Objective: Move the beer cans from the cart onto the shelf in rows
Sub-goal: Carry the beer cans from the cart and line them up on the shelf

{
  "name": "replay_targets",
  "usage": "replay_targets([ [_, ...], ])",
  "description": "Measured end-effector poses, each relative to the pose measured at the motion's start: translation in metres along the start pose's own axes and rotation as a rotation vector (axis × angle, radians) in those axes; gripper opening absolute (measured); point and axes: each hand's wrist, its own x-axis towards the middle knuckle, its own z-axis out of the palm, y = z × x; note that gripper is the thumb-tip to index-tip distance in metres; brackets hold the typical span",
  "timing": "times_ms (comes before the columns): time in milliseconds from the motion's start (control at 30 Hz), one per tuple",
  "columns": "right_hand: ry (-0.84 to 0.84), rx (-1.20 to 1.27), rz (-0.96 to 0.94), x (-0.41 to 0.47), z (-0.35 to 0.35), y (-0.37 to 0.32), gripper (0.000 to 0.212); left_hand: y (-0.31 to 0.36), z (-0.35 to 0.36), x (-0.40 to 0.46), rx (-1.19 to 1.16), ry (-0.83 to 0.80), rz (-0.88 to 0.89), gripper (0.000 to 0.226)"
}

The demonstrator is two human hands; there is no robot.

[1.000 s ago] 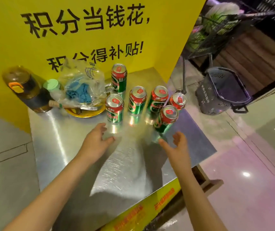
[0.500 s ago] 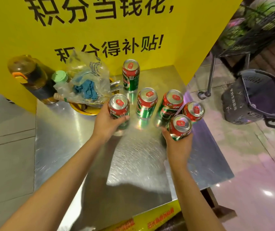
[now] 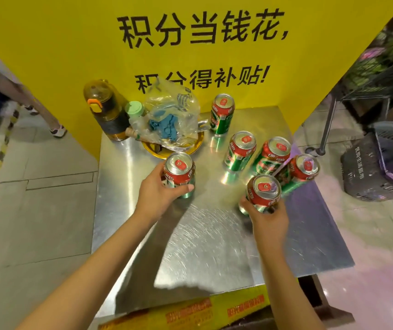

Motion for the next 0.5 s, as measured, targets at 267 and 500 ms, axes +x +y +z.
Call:
replay_targets([
  [267,-0.418,0.009,-0.105,-0.106,0.082,-0.038,0.059,-0.032,-0.131,-0.104,-0.176,0.22,-0.097,0.058],
  [500,-0.829,0.016,-0.114,-0.272,0.172,-0.063,0.061,-0.102,-0.29,-0.227,-0.217,0.47,-0.231,0.058],
])
